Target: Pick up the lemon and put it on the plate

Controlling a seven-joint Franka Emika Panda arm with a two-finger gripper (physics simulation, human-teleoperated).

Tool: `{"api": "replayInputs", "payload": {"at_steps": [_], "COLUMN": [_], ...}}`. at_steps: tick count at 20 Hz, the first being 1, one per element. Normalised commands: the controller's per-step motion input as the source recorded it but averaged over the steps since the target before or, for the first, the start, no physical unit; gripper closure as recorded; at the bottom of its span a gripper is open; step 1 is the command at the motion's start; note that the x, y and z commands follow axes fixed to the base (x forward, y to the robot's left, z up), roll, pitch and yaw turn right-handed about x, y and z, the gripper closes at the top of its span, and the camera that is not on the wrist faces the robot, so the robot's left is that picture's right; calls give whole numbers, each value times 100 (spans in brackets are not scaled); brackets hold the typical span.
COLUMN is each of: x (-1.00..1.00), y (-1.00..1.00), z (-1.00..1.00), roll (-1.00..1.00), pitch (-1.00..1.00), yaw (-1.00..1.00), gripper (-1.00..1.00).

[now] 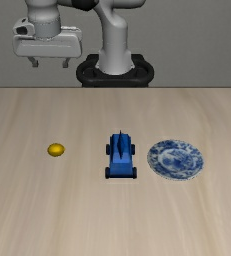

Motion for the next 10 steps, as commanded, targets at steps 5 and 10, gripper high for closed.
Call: {"api": "replayInputs", "payload": {"at_steps": [5,10], "x": [100,100], "y": [0,0], "z": [0,0], "roll": [0,0], "pitch": [0,0], "yaw": [0,0], "gripper": [-100,-100]}}
